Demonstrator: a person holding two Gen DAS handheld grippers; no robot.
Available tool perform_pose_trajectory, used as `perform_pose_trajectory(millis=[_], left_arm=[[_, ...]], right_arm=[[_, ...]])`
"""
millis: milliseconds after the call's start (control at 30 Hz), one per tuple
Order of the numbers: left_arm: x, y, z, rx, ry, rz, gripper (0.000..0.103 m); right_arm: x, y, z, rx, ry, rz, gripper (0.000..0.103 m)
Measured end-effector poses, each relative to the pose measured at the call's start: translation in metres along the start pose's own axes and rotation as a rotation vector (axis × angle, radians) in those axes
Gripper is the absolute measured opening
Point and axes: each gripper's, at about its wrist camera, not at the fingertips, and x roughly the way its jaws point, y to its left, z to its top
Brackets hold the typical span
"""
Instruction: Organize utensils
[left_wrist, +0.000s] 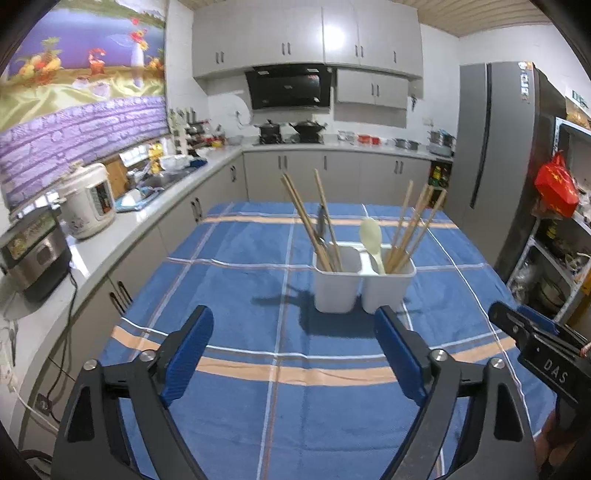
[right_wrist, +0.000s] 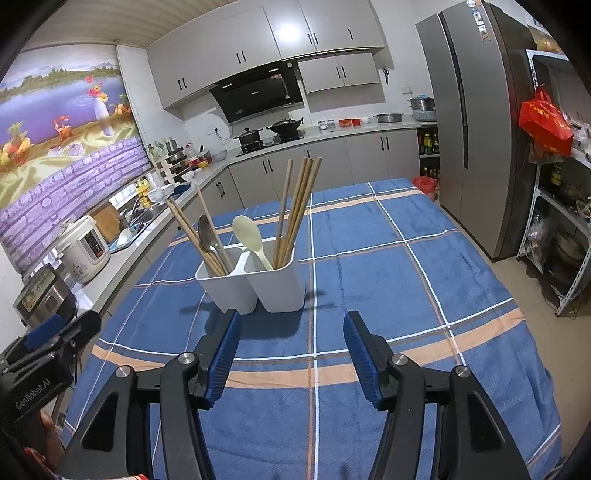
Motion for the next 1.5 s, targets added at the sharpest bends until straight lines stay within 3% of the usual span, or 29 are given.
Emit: perform_pose_trajectory(millis=[367, 600, 1500], left_arm=[[-0.025, 0.019, 0.004, -0.030, -0.104, 0.106, 0.101], [-0.044, 0.017, 0.004, 0.006, -0.174, 0.188, 0.103], [-0.040, 0.016, -0.006, 0.005, -0.049, 0.044, 0.103]], right_arm=[[-0.010, 0.019, -0.008, -0.047, -0.006, 0.016, 0.063], [-0.018, 0.026, -0.011, -0.057, -0.022, 0.020, 0.063], [-0.035, 0.031, -0.015, -0.071, -0.076, -0.021, 0.067]])
